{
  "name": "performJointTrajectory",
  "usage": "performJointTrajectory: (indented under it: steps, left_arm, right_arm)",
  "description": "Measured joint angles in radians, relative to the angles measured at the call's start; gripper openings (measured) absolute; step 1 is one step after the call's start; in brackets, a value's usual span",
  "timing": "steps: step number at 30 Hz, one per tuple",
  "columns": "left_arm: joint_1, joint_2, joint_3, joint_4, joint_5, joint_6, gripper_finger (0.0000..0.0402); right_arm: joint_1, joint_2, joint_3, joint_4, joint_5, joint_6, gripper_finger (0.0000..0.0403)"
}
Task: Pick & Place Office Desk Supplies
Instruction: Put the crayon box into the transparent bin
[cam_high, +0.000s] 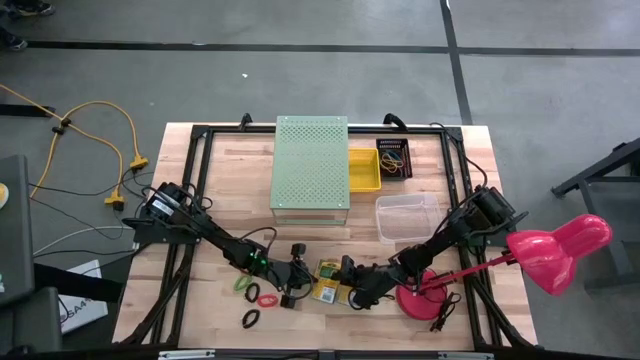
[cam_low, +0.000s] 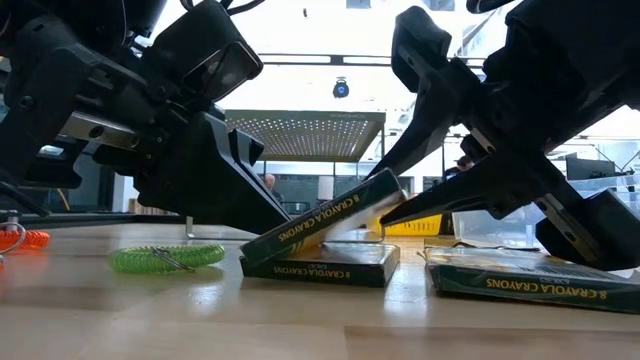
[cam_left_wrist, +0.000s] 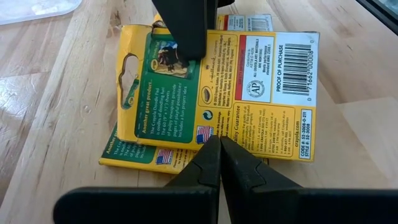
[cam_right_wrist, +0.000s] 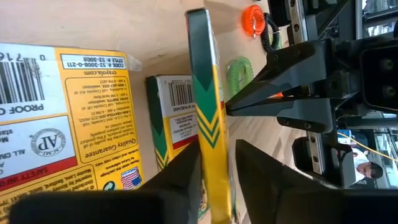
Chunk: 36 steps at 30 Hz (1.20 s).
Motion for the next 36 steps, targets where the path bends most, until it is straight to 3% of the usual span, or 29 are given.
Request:
performJointTrajectory:
  steps: [9,17,24,30,36]
  left_arm:
    - [0.0,0.0,0.0,0.001,-0.004,0.0,0.0001]
    - [0.0,0.0,-0.001,0.01,-0.029,0.008,0.0001]
    - [-0.004,-0.075,-0.001,0.018,-0.04,0.066,0.0001]
    - [-0.005,-0.123,-0.001,-0.067,-0.109,0.063,0.0001]
    - [-0.005,-0.129,0.0,-0.068,-0.112,0.063,0.0001]
  right_arm:
    - [0.0,-0.001,0.0,0.0,0.0,0.0,0.0035]
    - [0.002,-0.002,0.0,0.0,0.016,0.009,0.0032]
    - [0.001,-0.002,0.001,0.003,0.019,0.012,0.0031]
    - [0.003,-0.002,0.001,0.027,0.121,0.023,0.0031]
    - [0.033,-0.02,0.001,0.042,0.249,0.039,0.0031]
